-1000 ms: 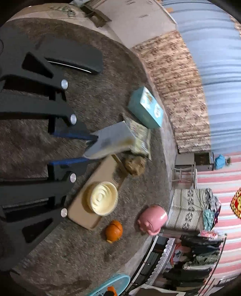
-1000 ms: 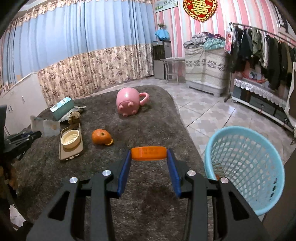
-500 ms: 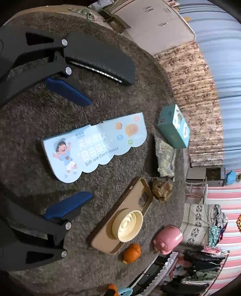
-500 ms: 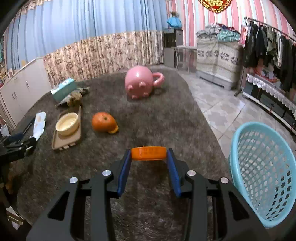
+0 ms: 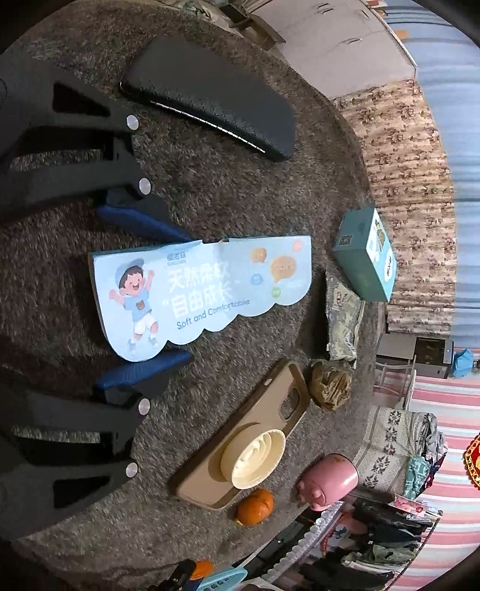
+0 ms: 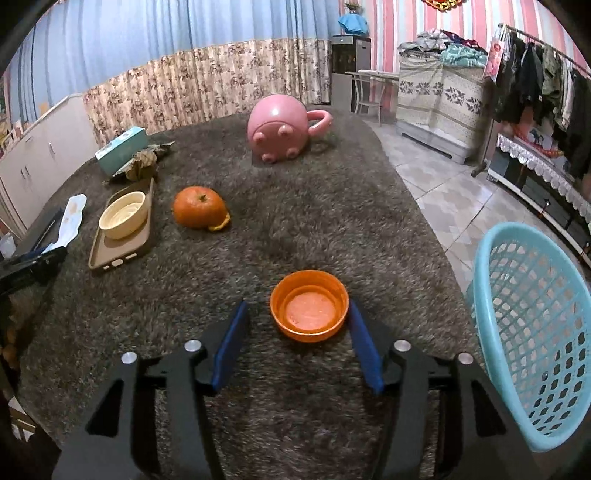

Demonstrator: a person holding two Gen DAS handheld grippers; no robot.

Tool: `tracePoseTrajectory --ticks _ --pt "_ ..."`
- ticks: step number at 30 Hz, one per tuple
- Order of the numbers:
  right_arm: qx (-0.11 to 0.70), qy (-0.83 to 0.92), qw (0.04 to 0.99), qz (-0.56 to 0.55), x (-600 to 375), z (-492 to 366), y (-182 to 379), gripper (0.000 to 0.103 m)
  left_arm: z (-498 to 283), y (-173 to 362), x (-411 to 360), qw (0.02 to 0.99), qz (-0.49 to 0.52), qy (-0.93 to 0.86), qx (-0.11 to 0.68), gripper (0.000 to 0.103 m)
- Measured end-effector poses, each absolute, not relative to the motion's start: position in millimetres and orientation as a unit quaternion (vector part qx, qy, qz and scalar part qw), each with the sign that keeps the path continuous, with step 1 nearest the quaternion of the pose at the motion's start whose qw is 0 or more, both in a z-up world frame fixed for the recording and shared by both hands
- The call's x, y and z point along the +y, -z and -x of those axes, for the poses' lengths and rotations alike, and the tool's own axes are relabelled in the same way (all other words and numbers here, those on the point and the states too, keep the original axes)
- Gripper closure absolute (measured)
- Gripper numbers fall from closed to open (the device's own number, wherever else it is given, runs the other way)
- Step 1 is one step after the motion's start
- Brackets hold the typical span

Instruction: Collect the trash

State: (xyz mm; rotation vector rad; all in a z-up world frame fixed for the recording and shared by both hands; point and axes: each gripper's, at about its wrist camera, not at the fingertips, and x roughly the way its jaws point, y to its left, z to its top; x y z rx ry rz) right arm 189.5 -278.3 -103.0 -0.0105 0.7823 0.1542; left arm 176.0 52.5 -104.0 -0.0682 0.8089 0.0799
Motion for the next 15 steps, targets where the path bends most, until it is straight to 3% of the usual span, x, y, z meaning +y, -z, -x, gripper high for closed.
tracePoseTrajectory --ticks 2,10,11,12,15 --pt "0.377 -0.072 0.923 0.001 -281.7 -188.6 99.7 0.061 -175.0 101.5 52.1 0.921 0.030 -0.041 0.387 0.046" --pt "0.347 -0.055 0.936 -0.010 -297.9 -179.8 81.3 0.062 -169.4 75.5 39.2 0.938 0.012 -0.043 0.343 0.051" --pt "0.344 -0.051 0.937 -0.008 -299.0 -178.8 79.6 0.062 -169.1 72.2 37.9 0.940 0.013 -0.041 0.339 0.070" --pt "0.342 -0.050 0.938 -0.007 -300.4 -177.7 77.8 0.062 -170.6 69.5 35.8 0.940 0.013 -0.034 0.340 0.097" --pt "0.338 -0.049 0.940 -0.010 -303.7 -175.3 74.9 0.062 -176.7 69.8 35.2 0.937 0.016 -0.034 0.346 0.097"
